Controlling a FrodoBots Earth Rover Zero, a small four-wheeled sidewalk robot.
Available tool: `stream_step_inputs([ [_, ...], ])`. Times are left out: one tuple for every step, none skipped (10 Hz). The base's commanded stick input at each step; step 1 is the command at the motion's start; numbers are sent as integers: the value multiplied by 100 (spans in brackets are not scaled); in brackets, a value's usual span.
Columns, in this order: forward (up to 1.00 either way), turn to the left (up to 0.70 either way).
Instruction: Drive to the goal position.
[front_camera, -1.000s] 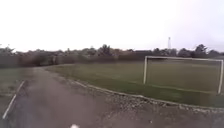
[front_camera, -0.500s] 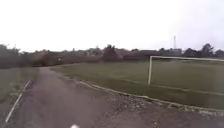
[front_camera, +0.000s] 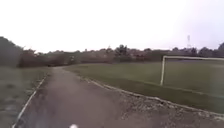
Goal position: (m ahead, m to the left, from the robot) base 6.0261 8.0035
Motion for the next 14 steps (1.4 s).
stream_step_inputs([
  [0,-4],
  [0,-4],
  [0,-4],
  [0,-4],
  [0,-4],
  [0,-4],
  [0,-4],
  [0,-4],
  [0,-4],
  [0,-4],
  [0,-4],
  [0,-4],
  [0,-4],
  [0,-4],
])
